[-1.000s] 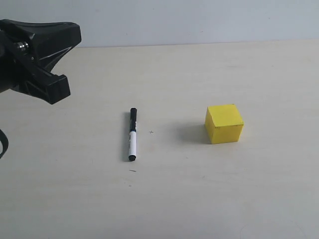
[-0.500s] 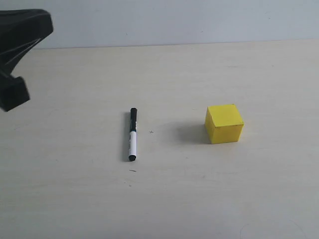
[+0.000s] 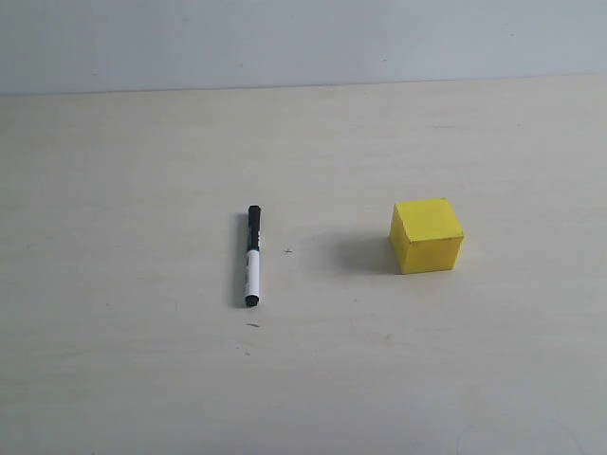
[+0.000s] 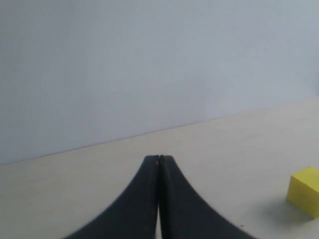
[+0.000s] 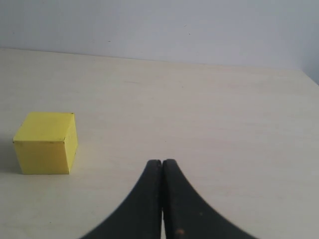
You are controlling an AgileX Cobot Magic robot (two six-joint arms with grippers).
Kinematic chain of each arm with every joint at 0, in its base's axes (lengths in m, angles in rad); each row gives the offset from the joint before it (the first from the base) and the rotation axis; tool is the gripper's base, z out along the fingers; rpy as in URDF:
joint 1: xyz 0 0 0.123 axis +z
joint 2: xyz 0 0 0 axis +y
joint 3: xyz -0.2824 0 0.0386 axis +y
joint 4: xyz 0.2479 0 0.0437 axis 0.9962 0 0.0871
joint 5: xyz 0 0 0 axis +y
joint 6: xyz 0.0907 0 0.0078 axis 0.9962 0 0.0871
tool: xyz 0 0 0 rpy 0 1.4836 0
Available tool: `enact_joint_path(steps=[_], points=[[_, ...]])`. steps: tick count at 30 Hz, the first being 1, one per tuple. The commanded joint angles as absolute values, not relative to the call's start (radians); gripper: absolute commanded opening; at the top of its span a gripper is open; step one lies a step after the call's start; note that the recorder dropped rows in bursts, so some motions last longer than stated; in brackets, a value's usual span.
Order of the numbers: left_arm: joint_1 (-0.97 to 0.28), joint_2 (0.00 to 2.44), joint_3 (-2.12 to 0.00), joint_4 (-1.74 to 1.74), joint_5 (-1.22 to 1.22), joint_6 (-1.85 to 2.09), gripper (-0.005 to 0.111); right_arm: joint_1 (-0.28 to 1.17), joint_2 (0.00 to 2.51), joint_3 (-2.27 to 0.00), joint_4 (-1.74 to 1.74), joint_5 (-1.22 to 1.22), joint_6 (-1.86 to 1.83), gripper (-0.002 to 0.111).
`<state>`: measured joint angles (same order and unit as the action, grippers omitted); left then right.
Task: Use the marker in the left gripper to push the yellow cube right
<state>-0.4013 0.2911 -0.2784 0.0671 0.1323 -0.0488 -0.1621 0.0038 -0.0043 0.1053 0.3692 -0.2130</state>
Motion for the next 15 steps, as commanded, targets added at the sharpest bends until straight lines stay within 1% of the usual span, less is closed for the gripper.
enact_joint_path(steps=[1, 5, 15], points=[[-0.323, 0.125, -0.173, 0.069, 0.134, -0.057, 0.002, -0.162, 0.0, 0.0, 0.105, 0.357, -0.215, 0.0], [-0.276, 0.0, -0.092, 0.069, 0.14, -0.057, 0.002, -0.162, 0.0, 0.0, 0.105, 0.357, -0.215, 0.0], [-0.264, 0.0, -0.021, 0.076, 0.203, -0.026, 0.002, -0.162, 0.0, 0.0, 0.105, 0.355, -0.216, 0.0]])
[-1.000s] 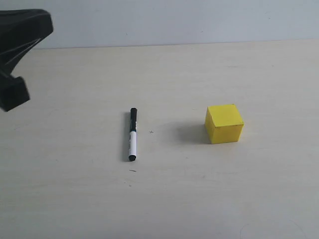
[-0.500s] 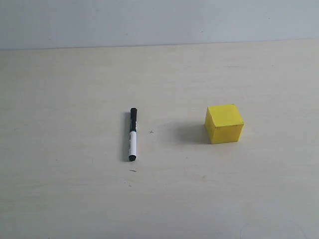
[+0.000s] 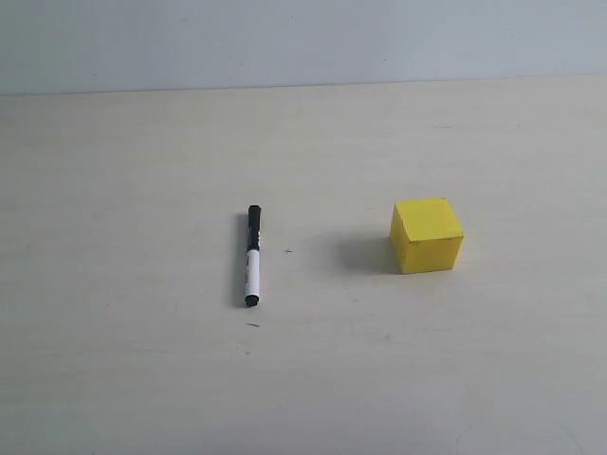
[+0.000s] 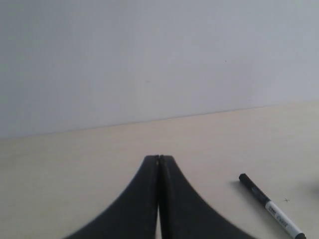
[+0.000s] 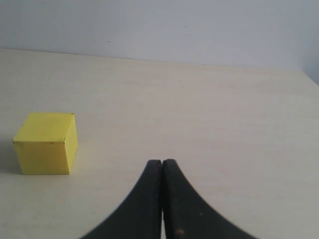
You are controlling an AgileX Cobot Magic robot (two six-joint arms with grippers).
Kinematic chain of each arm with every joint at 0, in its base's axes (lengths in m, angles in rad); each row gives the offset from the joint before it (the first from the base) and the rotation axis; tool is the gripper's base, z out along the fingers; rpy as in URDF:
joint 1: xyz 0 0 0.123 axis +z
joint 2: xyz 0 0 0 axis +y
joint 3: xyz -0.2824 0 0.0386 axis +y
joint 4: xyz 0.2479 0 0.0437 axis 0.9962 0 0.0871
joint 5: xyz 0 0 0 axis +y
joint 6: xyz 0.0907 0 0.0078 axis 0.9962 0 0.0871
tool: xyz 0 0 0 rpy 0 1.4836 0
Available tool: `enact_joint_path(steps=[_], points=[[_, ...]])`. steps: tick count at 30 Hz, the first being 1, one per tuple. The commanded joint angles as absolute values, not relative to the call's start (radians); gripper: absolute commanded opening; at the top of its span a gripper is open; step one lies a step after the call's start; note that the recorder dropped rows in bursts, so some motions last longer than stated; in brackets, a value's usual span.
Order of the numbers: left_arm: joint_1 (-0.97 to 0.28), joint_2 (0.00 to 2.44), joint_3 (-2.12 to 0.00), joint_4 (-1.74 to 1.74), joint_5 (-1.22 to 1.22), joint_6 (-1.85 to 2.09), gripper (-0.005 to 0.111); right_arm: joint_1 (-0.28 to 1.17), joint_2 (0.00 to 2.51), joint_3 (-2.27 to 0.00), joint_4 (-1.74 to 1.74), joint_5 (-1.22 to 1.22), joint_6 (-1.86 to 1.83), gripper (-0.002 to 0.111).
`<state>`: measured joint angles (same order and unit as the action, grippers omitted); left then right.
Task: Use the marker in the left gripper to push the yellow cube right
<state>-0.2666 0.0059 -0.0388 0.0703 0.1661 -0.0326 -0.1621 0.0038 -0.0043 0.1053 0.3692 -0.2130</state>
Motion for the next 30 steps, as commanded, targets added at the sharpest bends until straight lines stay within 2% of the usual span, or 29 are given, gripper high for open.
enact_joint_path(steps=[1, 7, 13, 30], points=[[-0.264, 0.0, -0.013, 0.076, 0.207, -0.026, 0.002, -0.162, 0.0, 0.0, 0.105, 0.355, -0.216, 0.0], [-0.256, 0.0, 0.0, 0.076, 0.224, -0.026, 0.002, -0.162, 0.0, 0.0, 0.105, 0.355, -0.211, 0.0], [-0.23, 0.0, 0.0, 0.076, 0.364, -0.026, 0.002, -0.162, 0.0, 0.0, 0.105, 0.355, -0.211, 0.0], [-0.147, 0.0, 0.0, 0.076, 0.369, -0.026, 0.002, -0.162, 0.0, 0.0, 0.105, 0.355, -0.211, 0.0]])
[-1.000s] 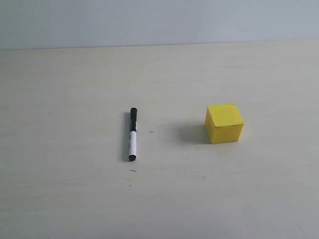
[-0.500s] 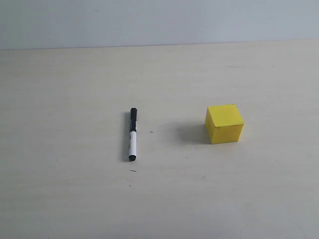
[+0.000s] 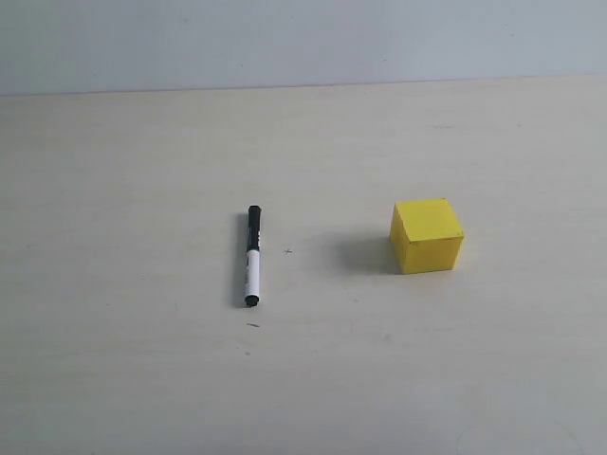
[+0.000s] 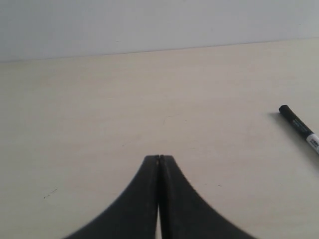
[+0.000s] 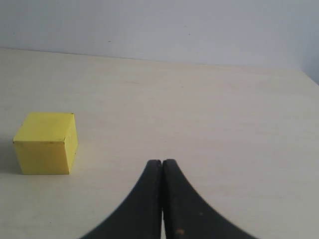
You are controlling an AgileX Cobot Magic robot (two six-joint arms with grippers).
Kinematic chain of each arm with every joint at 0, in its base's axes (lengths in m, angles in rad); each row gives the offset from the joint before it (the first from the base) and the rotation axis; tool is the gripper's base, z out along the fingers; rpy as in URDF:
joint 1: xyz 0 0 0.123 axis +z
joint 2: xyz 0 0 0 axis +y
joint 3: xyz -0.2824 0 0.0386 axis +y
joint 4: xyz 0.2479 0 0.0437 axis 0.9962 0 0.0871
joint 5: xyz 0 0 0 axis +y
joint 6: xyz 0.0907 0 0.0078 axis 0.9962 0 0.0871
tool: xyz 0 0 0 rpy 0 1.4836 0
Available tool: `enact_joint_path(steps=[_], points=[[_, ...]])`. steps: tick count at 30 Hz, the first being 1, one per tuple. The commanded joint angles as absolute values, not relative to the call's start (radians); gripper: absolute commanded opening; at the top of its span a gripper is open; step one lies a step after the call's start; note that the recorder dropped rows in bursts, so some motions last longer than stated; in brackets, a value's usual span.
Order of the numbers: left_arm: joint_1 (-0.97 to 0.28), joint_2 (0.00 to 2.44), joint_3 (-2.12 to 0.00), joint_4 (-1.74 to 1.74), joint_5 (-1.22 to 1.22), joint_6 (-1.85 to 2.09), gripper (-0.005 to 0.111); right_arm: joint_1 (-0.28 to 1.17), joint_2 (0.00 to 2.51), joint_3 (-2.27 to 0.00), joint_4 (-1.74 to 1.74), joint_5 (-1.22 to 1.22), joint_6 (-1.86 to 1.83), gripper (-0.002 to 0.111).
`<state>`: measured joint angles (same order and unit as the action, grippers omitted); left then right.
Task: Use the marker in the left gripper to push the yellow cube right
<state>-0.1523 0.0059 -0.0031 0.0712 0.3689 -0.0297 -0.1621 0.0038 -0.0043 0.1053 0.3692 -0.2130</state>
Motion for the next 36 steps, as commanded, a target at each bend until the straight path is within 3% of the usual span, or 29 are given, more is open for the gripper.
enact_joint_path(steps=[1, 36], points=[[-0.147, 0.0, 0.0, 0.076, 0.369, -0.026, 0.002, -0.162, 0.0, 0.0, 0.105, 0.355, -0.211, 0.0], [-0.147, 0.0, 0.0, 0.076, 0.369, -0.026, 0.002, -0.162, 0.0, 0.0, 0.165, 0.348, -0.204, 0.0]])
